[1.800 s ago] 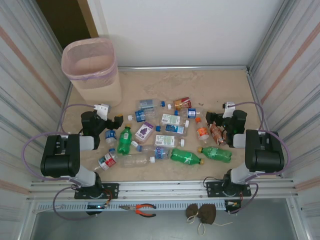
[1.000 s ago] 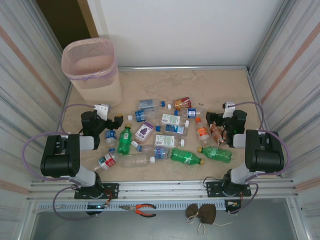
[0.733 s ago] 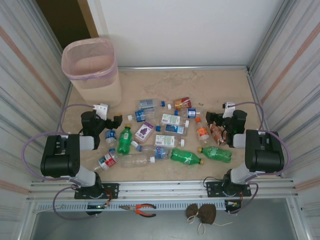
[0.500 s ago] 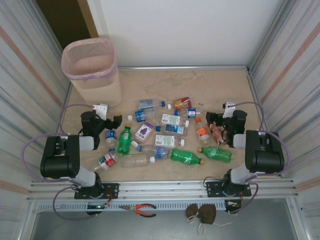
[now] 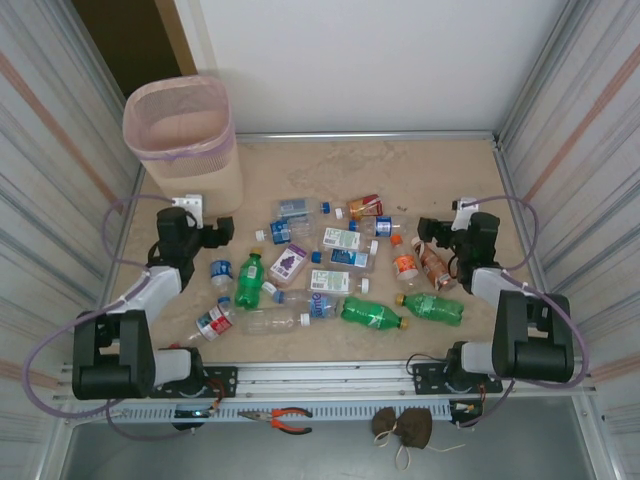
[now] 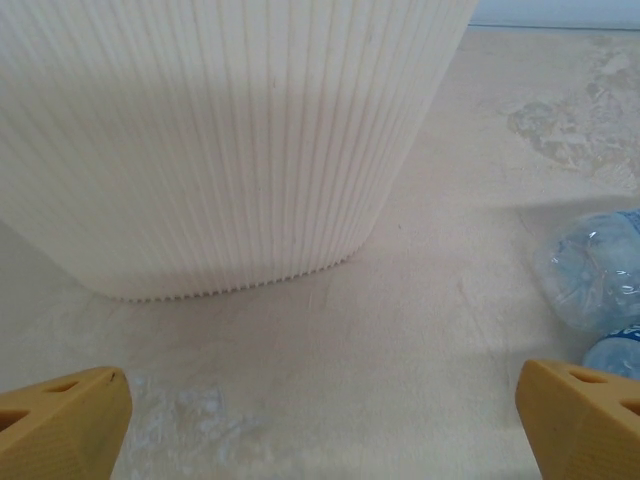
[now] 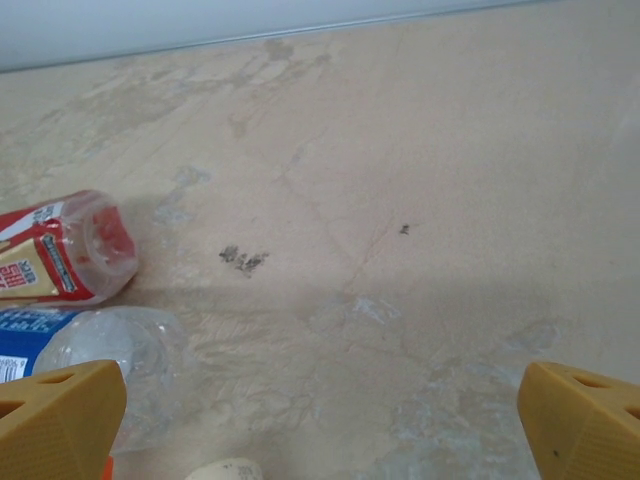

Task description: Put the plastic bottles in the bin

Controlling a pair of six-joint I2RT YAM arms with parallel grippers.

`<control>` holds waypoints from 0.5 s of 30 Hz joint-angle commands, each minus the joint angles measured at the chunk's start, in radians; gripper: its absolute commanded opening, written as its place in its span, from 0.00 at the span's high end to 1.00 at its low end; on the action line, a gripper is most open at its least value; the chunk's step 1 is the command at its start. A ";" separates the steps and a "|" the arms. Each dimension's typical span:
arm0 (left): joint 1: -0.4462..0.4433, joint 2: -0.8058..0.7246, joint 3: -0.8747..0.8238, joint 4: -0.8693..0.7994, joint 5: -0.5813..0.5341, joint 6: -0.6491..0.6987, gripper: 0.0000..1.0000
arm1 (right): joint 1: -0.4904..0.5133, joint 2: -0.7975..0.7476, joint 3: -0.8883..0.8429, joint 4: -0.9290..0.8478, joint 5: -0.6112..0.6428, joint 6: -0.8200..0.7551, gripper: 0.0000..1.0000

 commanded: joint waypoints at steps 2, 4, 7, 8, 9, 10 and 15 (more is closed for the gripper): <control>-0.006 -0.058 0.106 -0.338 -0.056 -0.125 0.02 | 0.006 -0.066 0.119 -0.327 0.046 0.082 0.01; -0.006 -0.064 0.149 -0.457 -0.030 -0.164 0.04 | 0.006 -0.078 0.168 -0.436 0.033 0.107 0.01; -0.008 -0.061 0.192 -0.591 0.041 -0.187 0.08 | 0.005 -0.095 0.202 -0.526 -0.002 0.146 0.01; -0.009 -0.055 0.203 -0.628 0.058 -0.189 0.08 | 0.006 -0.100 0.207 -0.541 -0.020 0.150 0.01; -0.012 -0.049 0.217 -0.672 0.073 -0.191 0.08 | 0.008 -0.106 0.210 -0.557 -0.042 0.153 0.01; -0.016 -0.041 0.225 -0.703 0.084 -0.192 0.09 | 0.011 -0.110 0.213 -0.573 -0.052 0.156 0.01; -0.054 0.033 0.269 -0.834 0.086 -0.184 0.16 | 0.024 -0.145 0.219 -0.621 -0.061 0.153 0.01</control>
